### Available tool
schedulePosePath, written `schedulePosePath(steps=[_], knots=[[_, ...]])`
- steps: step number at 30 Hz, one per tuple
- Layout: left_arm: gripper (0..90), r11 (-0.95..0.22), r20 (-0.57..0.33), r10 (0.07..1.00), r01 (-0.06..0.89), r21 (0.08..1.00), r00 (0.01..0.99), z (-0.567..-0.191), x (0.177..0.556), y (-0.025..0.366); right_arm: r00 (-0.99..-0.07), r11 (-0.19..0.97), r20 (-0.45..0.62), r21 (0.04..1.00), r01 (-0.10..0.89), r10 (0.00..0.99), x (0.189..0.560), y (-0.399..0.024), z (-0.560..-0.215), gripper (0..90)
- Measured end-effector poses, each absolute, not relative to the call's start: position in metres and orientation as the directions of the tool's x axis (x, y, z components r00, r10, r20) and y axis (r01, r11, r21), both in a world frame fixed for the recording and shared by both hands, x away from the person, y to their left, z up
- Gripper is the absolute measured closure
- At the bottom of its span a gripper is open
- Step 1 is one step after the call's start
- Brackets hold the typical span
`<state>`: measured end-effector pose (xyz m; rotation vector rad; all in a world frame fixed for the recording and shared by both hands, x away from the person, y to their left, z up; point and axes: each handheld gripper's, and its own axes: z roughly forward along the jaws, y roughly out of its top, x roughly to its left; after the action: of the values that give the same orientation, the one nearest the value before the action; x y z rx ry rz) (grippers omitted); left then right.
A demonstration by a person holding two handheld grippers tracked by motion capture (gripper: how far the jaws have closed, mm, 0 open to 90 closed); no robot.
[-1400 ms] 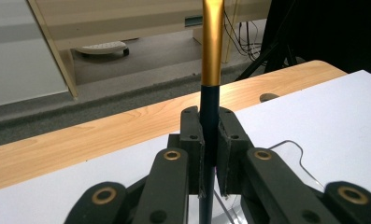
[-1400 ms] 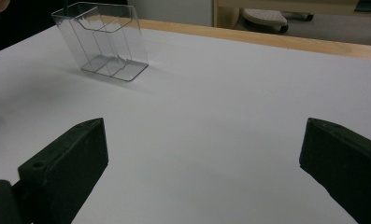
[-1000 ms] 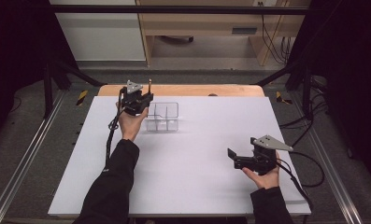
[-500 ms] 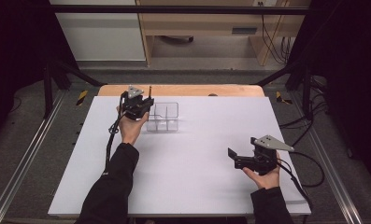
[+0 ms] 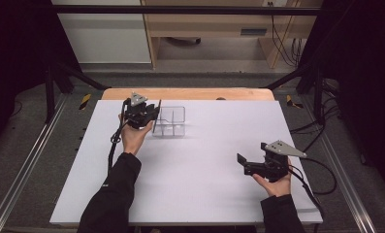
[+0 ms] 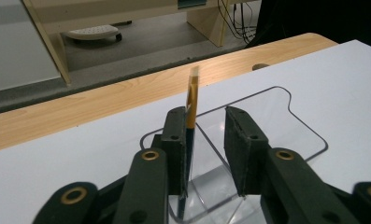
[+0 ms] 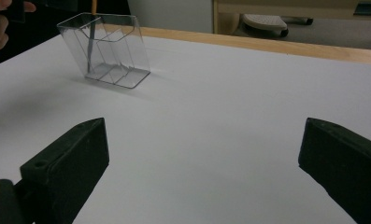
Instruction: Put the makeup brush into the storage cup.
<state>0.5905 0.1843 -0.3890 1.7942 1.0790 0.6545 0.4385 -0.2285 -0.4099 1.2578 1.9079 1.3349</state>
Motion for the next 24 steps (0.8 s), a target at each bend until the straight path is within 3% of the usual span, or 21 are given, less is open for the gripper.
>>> schedulePosePath(steps=[8, 24], knots=[[56.0, -0.2, -0.022, 0.861, 0.378, 0.904, 0.507, -0.38, 0.565, 0.19, -0.457, 0.101, 0.105, 0.909, 0.404, 0.883, 0.439, -0.229, -0.41, 2.1], [41.8, -0.213, -0.028, 0.819, 0.349, 0.912, 0.573, -0.384, 0.513, 0.19, -0.457, 0.095, 0.101, 0.917, 0.387, 0.884, 0.438, -0.233, -0.406, 2.1]])
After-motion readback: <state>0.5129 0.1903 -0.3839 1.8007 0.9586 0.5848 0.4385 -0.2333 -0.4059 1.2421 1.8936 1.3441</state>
